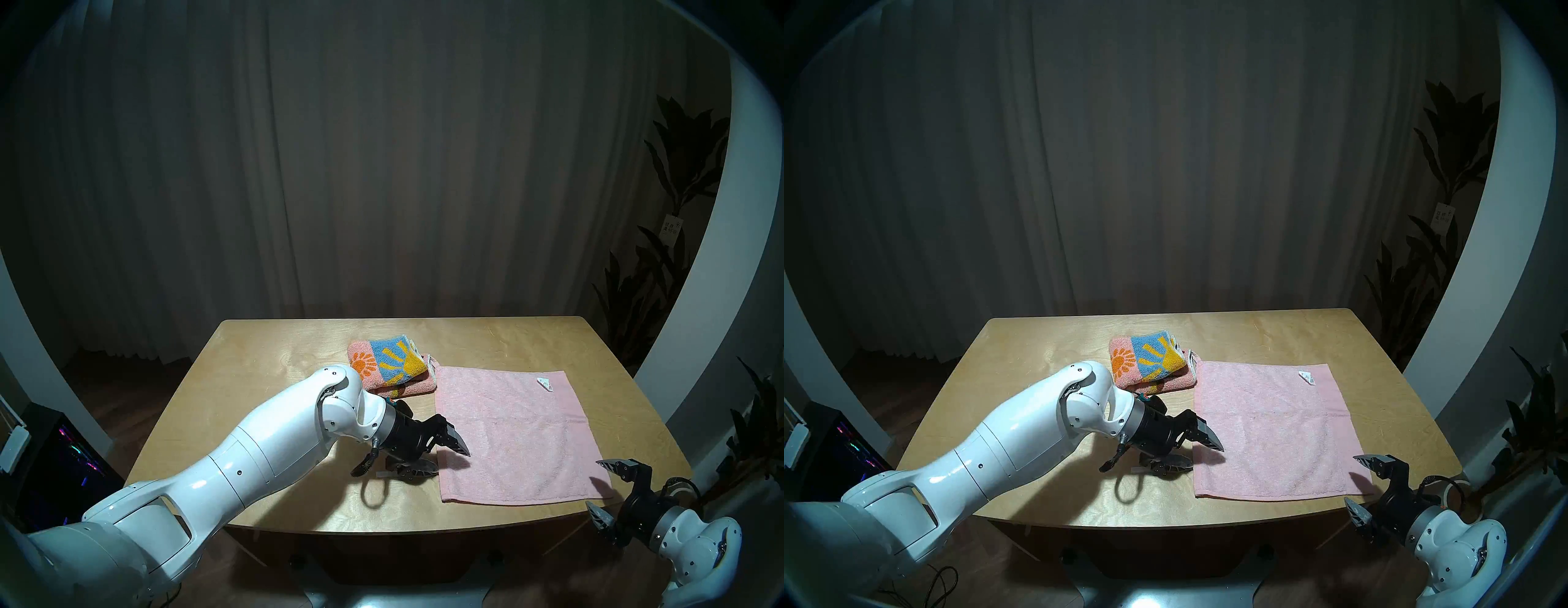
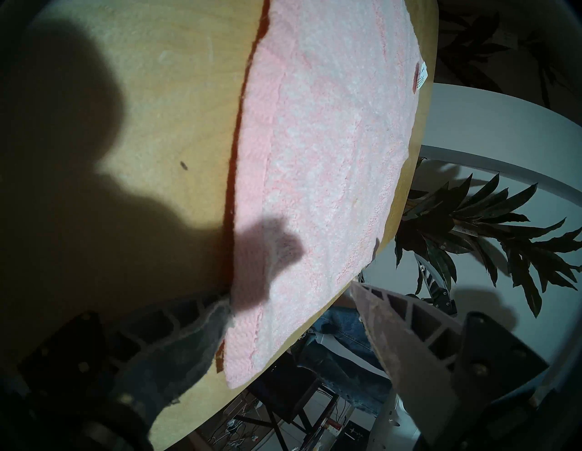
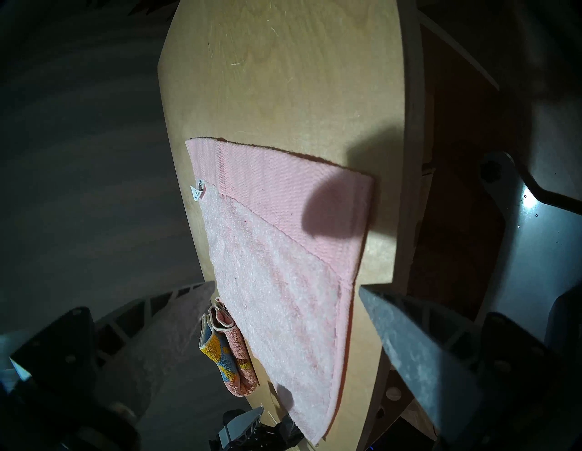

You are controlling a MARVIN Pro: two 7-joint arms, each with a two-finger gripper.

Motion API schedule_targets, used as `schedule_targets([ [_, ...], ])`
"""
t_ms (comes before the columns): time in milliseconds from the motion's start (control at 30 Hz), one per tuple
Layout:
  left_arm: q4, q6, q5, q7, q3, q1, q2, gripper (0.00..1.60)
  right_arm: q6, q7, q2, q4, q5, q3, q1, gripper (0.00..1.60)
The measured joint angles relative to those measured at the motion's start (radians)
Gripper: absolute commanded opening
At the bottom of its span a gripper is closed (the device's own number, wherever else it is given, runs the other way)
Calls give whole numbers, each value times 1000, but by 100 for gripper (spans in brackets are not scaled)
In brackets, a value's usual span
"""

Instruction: Fold each towel twice and stack them on table

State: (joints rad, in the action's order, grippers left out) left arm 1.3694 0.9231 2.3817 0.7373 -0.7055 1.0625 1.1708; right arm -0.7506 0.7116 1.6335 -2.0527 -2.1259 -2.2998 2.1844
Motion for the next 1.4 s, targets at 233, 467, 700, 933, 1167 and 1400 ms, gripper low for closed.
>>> schedule_targets([
  [233, -3, 0, 6, 0, -1, 0, 0, 160, 18, 32, -7, 1, -17, -6, -9, 160],
  [467, -7, -1, 9, -3, -1, -1, 0, 160, 29, 59, -21, 11, -29, -12, -23, 160],
  [700, -16, 2, 15, -11, -2, -3, 0, 160, 32, 68, -40, 34, -21, -13, -46, 160],
  [933, -34, 17, 26, -20, -2, -8, 4, 160, 30, 66, -60, 53, -3, -13, -66, 160],
  [1167, -71, 39, 46, -25, -1, -21, 21, 160, 22, 65, -75, 67, 7, -13, -80, 160],
  [1400, -98, 39, 83, -27, 16, -36, 32, 160, 14, 68, -84, 74, 8, -14, -84, 160],
])
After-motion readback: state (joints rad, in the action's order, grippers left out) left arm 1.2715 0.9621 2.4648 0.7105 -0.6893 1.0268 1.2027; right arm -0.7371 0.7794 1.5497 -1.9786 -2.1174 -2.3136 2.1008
